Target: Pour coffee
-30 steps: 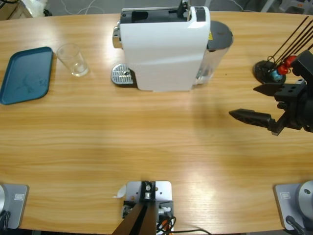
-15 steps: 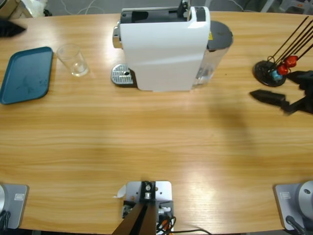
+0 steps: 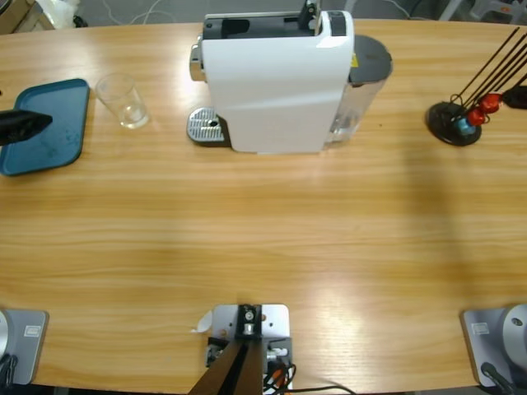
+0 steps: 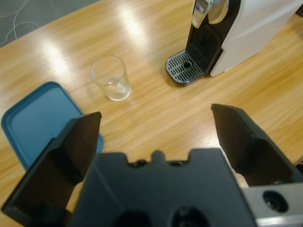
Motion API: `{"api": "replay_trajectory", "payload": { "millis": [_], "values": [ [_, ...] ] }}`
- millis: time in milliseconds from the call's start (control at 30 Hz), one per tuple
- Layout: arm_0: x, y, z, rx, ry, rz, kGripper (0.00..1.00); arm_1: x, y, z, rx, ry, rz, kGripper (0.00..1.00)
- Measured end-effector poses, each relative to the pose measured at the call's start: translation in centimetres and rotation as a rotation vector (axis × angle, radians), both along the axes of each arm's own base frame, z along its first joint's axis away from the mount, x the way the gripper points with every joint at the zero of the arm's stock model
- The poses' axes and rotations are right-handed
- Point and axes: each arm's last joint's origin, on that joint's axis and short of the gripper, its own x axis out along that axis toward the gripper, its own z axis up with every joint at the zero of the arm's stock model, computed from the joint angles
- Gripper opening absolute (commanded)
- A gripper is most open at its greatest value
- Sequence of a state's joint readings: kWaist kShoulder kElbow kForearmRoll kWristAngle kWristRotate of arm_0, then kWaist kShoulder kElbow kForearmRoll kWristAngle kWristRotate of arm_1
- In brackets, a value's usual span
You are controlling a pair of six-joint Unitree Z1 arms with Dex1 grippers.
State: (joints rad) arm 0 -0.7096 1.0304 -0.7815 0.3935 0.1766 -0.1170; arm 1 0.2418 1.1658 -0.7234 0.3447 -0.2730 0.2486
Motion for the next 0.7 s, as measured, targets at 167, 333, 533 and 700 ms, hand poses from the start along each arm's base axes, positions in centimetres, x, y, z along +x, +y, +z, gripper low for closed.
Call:
{"api": "replay_trajectory", "payload": {
  "millis": [167, 333, 533, 700],
  "values": [
    [0.4, -0.3, -0.7, 0.015, 0.021, 0.002, 0.977, 1.8, 0.0, -2.0, 0.01, 0.031, -0.026, 0.888],
    [0.8, -0.7, -1.2, 0.018, 0.032, 0.006, 0.973, 2.9, 0.3, -3.2, 0.019, 0.062, -0.019, 0.745],
    [1.0, -0.8, -1.5, 0.017, 0.032, 0.006, 0.973, 4.1, 0.4, -4.2, 0.013, 0.09, -0.024, 0.665],
    [1.0, -0.9, -1.5, 0.017, 0.032, 0.006, 0.973, 4.9, 0.1, -4.6, 0.014, 0.091, -0.047, 0.665]
  ]
}}
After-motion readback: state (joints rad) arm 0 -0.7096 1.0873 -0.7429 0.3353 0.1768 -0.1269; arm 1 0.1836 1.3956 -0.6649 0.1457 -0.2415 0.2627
